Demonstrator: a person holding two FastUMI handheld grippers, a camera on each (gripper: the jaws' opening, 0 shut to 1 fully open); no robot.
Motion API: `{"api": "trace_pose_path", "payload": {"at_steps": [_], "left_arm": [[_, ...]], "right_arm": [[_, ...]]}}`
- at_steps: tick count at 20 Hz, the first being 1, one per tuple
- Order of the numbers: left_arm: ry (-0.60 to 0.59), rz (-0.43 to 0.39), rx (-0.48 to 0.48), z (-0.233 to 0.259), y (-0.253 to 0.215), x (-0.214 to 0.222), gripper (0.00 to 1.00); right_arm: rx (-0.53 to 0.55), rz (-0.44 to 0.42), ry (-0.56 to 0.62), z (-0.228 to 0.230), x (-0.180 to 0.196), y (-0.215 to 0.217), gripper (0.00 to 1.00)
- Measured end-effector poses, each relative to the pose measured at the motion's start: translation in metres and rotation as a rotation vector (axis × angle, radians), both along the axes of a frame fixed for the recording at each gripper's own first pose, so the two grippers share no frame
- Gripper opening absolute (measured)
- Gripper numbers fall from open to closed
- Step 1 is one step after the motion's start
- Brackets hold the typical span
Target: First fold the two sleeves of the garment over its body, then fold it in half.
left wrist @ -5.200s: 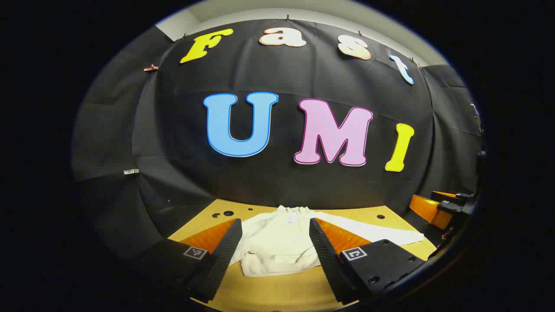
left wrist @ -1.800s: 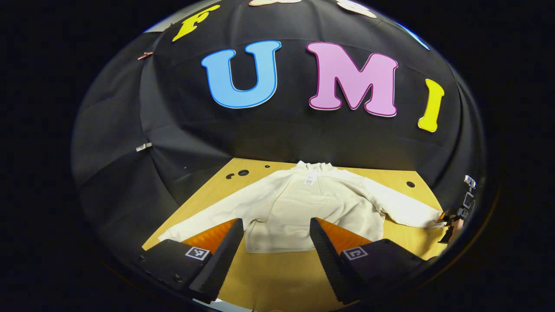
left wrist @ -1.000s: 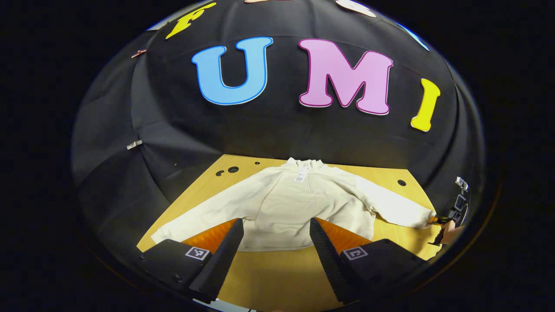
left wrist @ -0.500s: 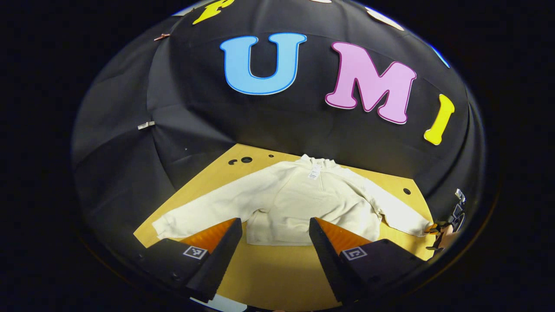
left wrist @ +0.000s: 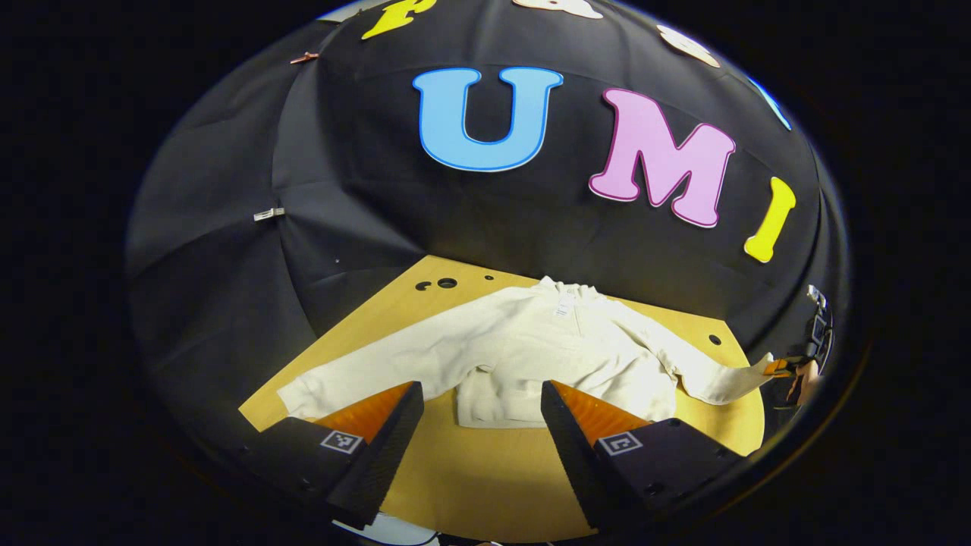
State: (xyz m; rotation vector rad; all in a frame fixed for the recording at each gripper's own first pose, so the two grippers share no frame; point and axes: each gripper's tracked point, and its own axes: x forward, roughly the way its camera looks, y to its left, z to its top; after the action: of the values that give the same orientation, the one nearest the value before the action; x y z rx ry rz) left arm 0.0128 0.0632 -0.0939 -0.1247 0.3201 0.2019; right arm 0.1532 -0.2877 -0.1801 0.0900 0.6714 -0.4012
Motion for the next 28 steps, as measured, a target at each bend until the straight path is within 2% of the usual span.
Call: {"api": "trace_pose_path", "payload": {"at_steps": [6, 8, 14, 21, 28], "left_arm": [[-0.006, 0.063, -0.059, -0.010, 0.039, -0.013, 0.96], [-0.006, 0.077, -0.063, -0.012, 0.050, -0.015, 0.96], [0.000, 0.122, -0.099, -0.021, 0.073, -0.024, 0.96], [-0.013, 0.173, -0.122, -0.017, 0.089, -0.033, 0.96], [-0.028, 0.236, -0.182, -0.005, 0.106, -0.033, 0.96]], "right_arm": [[-0.014, 0.124, -0.104, 0.058, 0.050, 0.076, 0.09], [-0.068, 0.196, -0.112, 0.076, 0.060, 0.103, 0.09], [-0.046, 0.377, -0.168, 0.108, 0.120, 0.222, 0.09], [-0.013, 0.567, -0.151, 0.091, 0.160, 0.361, 0.09], [0.038, 0.677, -0.108, 0.053, 0.180, 0.479, 0.08]]}}
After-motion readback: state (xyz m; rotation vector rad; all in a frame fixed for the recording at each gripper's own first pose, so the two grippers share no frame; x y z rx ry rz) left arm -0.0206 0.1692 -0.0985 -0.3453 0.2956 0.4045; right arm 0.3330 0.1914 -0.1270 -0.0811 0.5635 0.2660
